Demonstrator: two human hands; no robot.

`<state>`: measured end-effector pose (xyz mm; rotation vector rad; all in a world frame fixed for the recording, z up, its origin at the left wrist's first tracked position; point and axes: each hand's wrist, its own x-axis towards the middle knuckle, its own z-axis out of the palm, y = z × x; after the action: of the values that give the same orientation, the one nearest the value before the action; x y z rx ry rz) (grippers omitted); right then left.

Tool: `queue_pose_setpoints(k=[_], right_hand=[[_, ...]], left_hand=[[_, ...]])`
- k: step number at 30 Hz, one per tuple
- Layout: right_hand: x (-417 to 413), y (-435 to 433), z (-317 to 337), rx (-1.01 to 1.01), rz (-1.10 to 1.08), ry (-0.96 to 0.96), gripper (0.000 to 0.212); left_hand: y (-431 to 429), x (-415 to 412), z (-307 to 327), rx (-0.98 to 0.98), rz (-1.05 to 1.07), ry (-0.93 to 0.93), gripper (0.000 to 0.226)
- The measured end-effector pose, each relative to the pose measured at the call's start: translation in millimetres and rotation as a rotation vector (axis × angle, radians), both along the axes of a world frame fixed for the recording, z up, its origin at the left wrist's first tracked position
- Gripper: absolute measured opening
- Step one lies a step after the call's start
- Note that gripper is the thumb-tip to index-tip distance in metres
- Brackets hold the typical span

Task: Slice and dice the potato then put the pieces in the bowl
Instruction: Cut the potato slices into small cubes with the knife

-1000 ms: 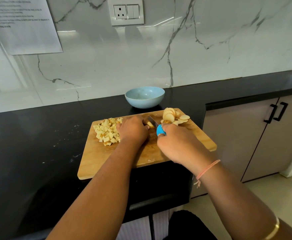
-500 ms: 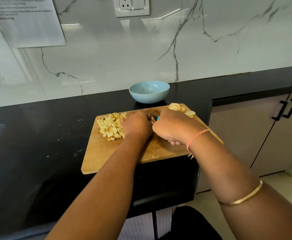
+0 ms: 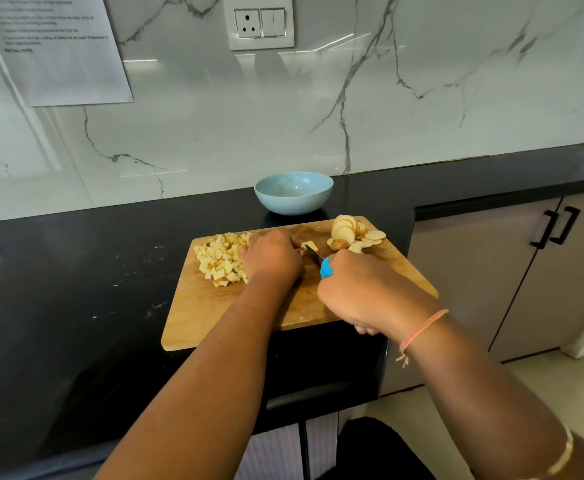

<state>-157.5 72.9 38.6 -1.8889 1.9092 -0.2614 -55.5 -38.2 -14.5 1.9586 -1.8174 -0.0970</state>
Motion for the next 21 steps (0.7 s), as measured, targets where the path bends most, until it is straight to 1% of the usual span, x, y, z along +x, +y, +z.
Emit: queue_pose_setpoints(k=[4,8,13,16,18,21], right_hand=[[-8.4,16.5,-1.3,-0.04,0.008,-0.02,0.034],[-20.7,20.7,-2.7,-0.098,-0.003,-0.057,0.037],[-37.4,22.5,1.9,-0.149,-0.069,-0.13,0.039],[-44.5,17.3,2.8,-0.153,-0.106,-0.152,0.041],[-46.1,13.0,0.1,-0.141,-0.12,-0.161,0.042],[-48.0,7.8,-4.3,-0.136,-0.144,-0.177,0.041]], left_hand=[[3.9,-0.1,1.4,-0.012,-0.015,-0.02,0.022],[7.7,1.2,1.1,-0.039,-0.075,-0.046,0.026],[10.9,-4.4,4.5,0.01,-0.178,-0.067,0.044],[8.3,-8.7,1.1,0.016,-0.222,-0.095,0.065],[8.0,-11.1,-1.1,0.004,-0.212,-0.116,0.076],[7.7,-15.6,-2.4,-0.016,-0.202,-0.129,0.079]])
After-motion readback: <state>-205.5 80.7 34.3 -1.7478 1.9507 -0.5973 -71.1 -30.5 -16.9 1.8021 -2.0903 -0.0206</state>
